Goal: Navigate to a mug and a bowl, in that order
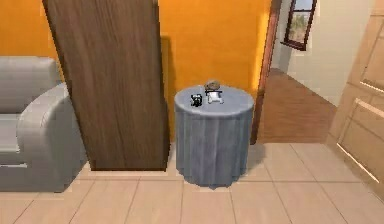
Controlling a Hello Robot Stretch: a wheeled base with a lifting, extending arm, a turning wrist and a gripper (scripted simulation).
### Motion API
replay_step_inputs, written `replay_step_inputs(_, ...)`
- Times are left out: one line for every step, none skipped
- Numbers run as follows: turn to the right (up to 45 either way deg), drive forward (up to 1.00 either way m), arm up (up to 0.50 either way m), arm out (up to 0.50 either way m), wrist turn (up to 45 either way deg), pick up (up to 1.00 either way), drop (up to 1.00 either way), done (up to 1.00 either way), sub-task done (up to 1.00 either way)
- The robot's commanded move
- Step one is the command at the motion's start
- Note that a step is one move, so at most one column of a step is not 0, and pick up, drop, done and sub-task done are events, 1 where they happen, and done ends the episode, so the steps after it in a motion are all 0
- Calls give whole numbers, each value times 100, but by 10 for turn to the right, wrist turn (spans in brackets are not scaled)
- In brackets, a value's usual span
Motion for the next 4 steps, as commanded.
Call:
replay_step_inputs(30,0,0,0,0,0,0,0,0)
replay_step_inputs(0,35,0,0,0,0,0,0,0)
replay_step_inputs(360,0,0,0,0,0,0,0,0)
replay_step_inputs(30,0,0,0,0,0,0,0,0)
